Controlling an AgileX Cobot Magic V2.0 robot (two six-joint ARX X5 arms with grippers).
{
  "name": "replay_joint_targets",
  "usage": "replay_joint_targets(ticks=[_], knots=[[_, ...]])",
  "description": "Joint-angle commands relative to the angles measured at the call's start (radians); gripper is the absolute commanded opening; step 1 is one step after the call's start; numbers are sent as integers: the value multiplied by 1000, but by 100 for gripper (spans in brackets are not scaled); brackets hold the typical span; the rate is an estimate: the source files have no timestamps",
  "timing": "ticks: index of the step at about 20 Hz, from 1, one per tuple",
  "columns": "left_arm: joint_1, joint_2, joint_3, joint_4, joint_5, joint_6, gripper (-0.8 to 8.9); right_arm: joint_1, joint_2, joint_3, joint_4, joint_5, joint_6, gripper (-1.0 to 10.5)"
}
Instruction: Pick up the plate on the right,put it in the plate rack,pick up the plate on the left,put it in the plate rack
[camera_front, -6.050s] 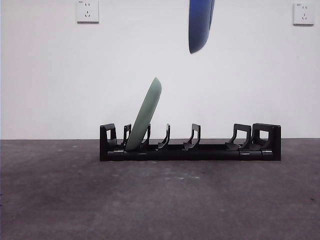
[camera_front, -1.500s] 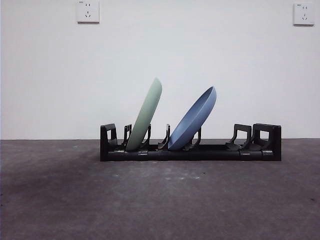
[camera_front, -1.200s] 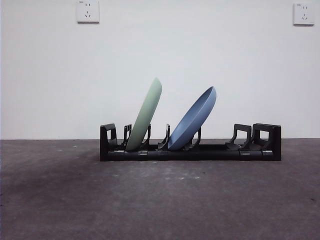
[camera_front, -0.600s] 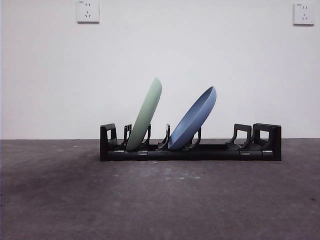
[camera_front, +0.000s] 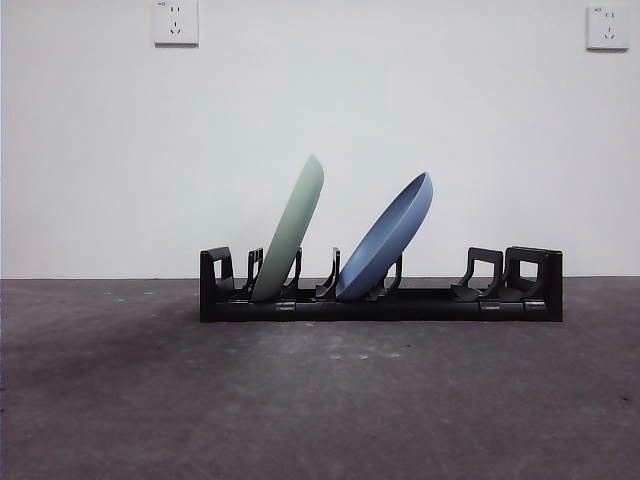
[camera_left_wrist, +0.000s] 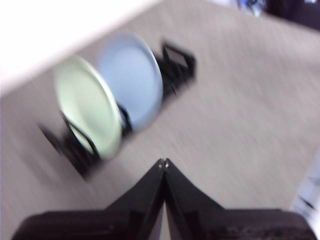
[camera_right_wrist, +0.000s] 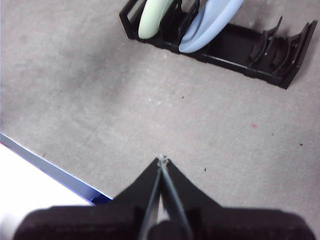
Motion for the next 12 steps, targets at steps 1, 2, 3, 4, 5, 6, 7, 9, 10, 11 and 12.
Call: replay_joint_targets(ticks=[1, 2, 3, 4, 5, 6, 7, 9, 10, 11, 12], knots=[[67, -15, -2, 102, -7, 107, -3, 1, 28, -4, -24, 5, 7, 4], [119, -18, -3, 143, 7, 146, -3, 1, 42, -4, -24, 5, 7, 4], [182, -27, -5, 169, 44, 174, -3, 1, 55, -4, -24, 5, 6, 4], [253, -37, -6, 175, 105, 196, -3, 1, 69, -4, -24, 5, 7, 4], [326, -55, -12, 175, 174, 208, -3, 1, 86, -4, -24, 5, 7, 4], [397, -76, -27, 178, 232, 217, -3, 1, 101, -4, -24, 5, 7, 4], [462, -103, -54, 185, 270, 231, -3, 1, 119, -4, -24, 5, 7, 4], [558, -181, -149, 241, 286, 254, -3, 1, 152, -4, -23, 5, 6, 4], [602, -237, -228, 298, 280, 263, -3, 1, 170, -4, -23, 5, 6, 4], [635, -283, -302, 353, 280, 266, -3, 1, 182, -4, -23, 5, 7, 4], [671, -342, -399, 426, 280, 265, -3, 1, 200, -4, -23, 5, 7, 4]])
